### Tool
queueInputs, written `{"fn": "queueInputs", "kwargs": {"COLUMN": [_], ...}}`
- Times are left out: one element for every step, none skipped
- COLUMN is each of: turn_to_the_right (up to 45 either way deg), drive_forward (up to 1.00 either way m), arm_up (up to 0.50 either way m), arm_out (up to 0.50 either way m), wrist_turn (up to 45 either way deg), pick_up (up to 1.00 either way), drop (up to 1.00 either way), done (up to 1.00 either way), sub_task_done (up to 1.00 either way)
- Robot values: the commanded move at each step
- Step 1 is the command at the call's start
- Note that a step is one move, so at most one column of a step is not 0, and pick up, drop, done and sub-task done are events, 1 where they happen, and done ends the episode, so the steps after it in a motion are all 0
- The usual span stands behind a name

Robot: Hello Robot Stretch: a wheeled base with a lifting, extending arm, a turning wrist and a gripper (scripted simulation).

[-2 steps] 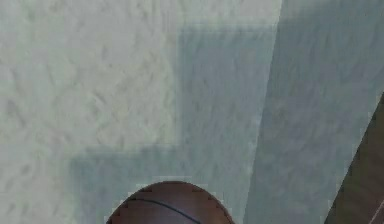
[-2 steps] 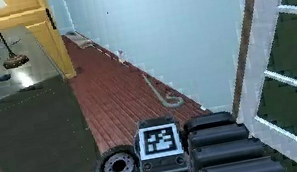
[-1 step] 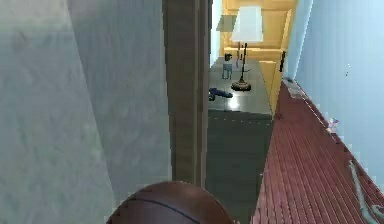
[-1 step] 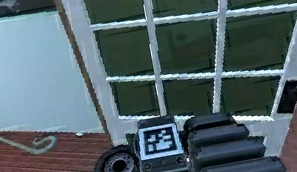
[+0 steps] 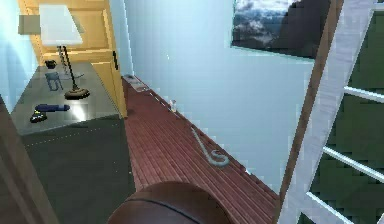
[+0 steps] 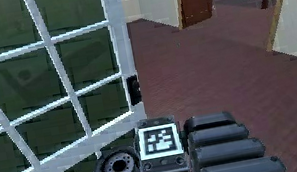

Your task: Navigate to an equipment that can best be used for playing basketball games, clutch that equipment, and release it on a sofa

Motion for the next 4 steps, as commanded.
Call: {"fn": "queueInputs", "kwargs": {"turn_to_the_right": [12.0, 3.0, 0.0, -18.0], "drive_forward": [0.0, 0.0, 0.4, 0.0], "arm_up": [0.0, 0.0, 0.0, 0.0], "arm_out": [0.0, 0.0, 0.0, 0.0], "wrist_turn": [0.0, 0.0, 0.0, 0.0], "pick_up": [0.0, 0.0, 0.0, 0.0], "drop": [0.0, 0.0, 0.0, 0.0], "done": [0.0, 0.0, 0.0, 0.0], "sub_task_done": [0.0, 0.0, 0.0, 0.0]}}
